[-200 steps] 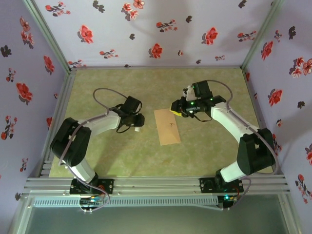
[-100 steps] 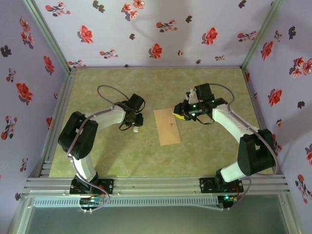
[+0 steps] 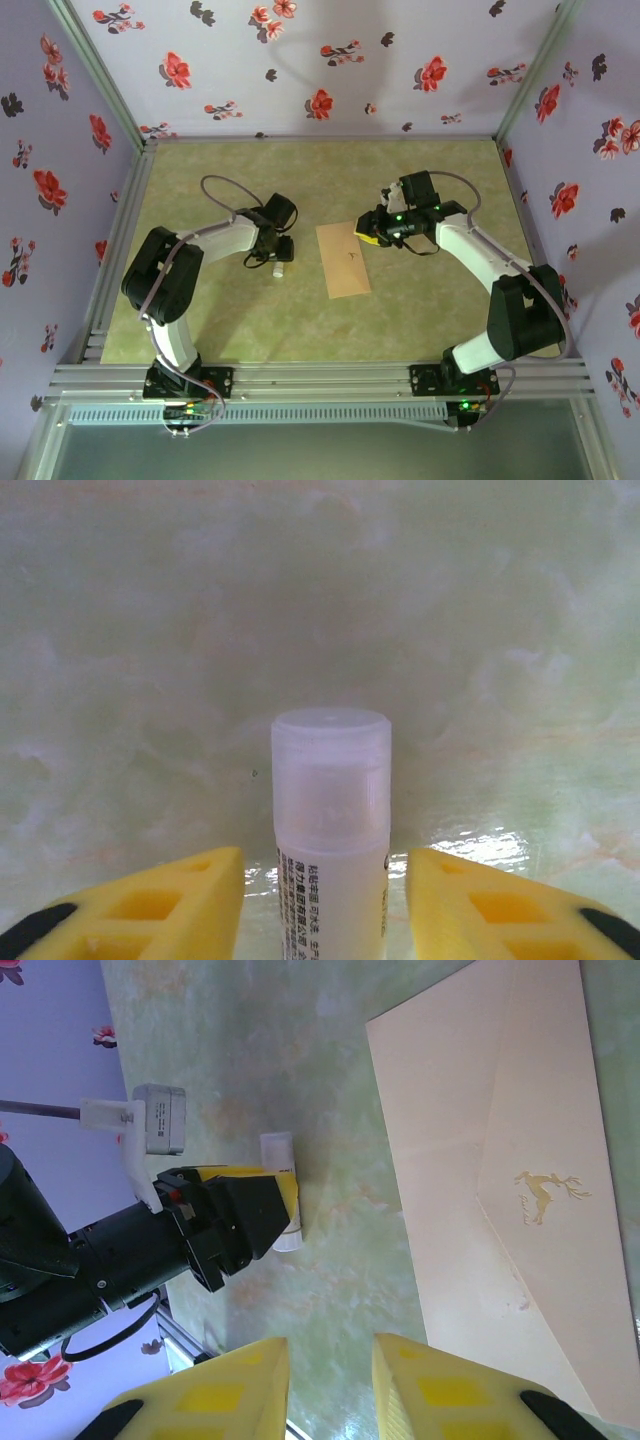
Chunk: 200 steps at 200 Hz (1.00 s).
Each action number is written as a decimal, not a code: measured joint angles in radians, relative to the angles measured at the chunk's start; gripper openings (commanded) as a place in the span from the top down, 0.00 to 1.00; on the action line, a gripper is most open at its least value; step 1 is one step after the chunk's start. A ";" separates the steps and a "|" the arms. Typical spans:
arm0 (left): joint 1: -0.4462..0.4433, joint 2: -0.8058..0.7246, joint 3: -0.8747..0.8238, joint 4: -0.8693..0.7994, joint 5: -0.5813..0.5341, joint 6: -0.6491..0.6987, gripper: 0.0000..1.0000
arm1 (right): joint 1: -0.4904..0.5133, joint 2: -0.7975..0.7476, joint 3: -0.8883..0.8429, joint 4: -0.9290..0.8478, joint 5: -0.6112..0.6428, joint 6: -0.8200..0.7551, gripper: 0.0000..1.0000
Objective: Place the letter into the envelope and seal it
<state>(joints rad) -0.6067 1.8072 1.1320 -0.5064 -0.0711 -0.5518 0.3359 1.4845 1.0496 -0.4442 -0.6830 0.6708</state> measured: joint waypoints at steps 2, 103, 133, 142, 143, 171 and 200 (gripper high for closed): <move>0.001 0.000 0.000 0.000 0.000 0.000 0.48 | 0.000 0.000 0.000 0.000 0.000 0.000 0.72; 0.033 -0.258 0.019 0.061 0.050 0.055 0.00 | -0.025 -0.066 0.006 -0.068 0.117 -0.066 0.20; 0.097 -0.418 0.008 0.157 0.064 0.089 0.00 | -0.036 -0.108 0.033 -0.113 0.229 -0.093 0.01; 0.121 -0.460 -0.006 0.185 0.065 0.093 0.00 | -0.042 -0.130 0.040 -0.125 0.272 -0.097 0.01; 0.126 -0.468 -0.009 0.189 0.064 0.093 0.00 | -0.042 -0.132 0.041 -0.127 0.275 -0.097 0.01; 0.206 -0.575 -0.081 0.253 0.063 0.106 0.00 | -0.060 -0.217 0.051 -0.152 0.430 -0.121 0.01; 0.238 -0.654 -0.175 0.282 0.055 0.157 0.00 | -0.066 -0.266 0.071 -0.177 0.568 -0.141 0.01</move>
<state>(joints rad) -0.3691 1.1530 0.9569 -0.2245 -0.0158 -0.3950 0.2699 1.2190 1.1206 -0.6209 -0.1154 0.5297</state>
